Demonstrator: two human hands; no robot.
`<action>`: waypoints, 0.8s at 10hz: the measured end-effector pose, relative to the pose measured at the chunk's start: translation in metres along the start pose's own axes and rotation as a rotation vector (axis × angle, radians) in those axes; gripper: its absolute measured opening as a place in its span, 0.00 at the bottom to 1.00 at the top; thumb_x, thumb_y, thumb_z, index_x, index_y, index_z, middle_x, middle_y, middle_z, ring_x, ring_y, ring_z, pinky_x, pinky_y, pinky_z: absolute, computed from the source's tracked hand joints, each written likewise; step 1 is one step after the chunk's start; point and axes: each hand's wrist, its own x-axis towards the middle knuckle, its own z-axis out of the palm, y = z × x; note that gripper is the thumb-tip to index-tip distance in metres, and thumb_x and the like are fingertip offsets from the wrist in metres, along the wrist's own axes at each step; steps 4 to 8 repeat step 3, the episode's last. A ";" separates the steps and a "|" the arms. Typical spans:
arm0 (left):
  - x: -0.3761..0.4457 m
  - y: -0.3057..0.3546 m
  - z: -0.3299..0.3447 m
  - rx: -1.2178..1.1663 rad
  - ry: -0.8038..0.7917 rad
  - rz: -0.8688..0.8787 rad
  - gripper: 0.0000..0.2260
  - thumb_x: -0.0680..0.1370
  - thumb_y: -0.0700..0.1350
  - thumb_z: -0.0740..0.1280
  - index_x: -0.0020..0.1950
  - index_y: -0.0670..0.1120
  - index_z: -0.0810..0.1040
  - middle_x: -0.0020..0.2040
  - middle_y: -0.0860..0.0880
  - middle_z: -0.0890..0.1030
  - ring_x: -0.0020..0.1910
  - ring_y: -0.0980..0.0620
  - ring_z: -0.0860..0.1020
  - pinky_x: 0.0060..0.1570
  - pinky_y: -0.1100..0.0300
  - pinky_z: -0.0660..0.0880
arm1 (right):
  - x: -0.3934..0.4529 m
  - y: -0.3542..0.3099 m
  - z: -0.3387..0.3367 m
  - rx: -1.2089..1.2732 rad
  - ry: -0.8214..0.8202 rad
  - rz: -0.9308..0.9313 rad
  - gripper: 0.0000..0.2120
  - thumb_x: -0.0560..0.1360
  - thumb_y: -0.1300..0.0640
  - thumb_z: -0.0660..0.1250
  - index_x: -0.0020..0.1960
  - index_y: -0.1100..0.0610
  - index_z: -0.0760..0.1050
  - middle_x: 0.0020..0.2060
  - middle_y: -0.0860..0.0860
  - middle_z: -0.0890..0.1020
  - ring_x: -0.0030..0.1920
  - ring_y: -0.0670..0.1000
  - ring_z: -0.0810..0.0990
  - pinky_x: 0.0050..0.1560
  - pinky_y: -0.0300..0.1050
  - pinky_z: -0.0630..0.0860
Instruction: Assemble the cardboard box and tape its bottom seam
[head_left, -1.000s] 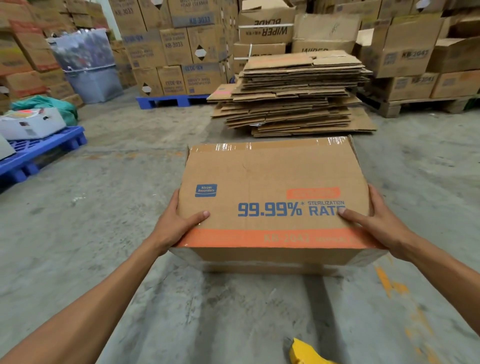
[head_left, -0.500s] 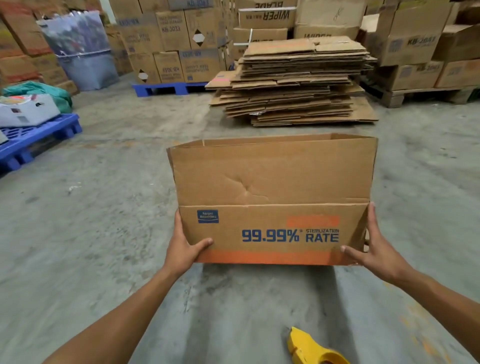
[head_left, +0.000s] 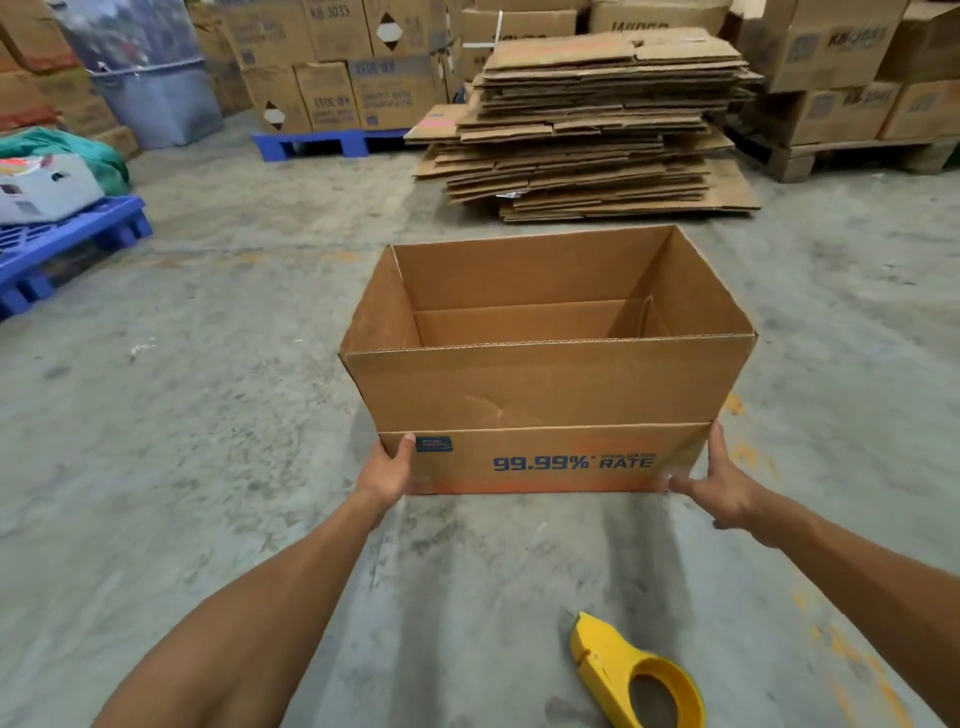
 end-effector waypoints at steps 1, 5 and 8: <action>-0.012 0.018 0.010 0.060 -0.087 -0.276 0.29 0.78 0.67 0.51 0.66 0.46 0.69 0.61 0.45 0.76 0.54 0.42 0.76 0.45 0.50 0.76 | 0.001 -0.020 0.014 0.148 0.039 0.113 0.48 0.76 0.48 0.68 0.76 0.44 0.30 0.72 0.54 0.67 0.62 0.59 0.74 0.57 0.60 0.76; -0.049 0.024 0.061 0.508 -0.230 -0.124 0.14 0.78 0.48 0.58 0.51 0.39 0.77 0.48 0.42 0.80 0.39 0.44 0.77 0.38 0.56 0.74 | 0.001 -0.039 0.036 0.035 0.005 0.209 0.32 0.73 0.44 0.68 0.70 0.51 0.57 0.60 0.55 0.75 0.55 0.59 0.78 0.47 0.54 0.78; -0.049 0.024 0.061 0.508 -0.230 -0.124 0.14 0.78 0.48 0.58 0.51 0.39 0.77 0.48 0.42 0.80 0.39 0.44 0.77 0.38 0.56 0.74 | 0.001 -0.039 0.036 0.035 0.005 0.209 0.32 0.73 0.44 0.68 0.70 0.51 0.57 0.60 0.55 0.75 0.55 0.59 0.78 0.47 0.54 0.78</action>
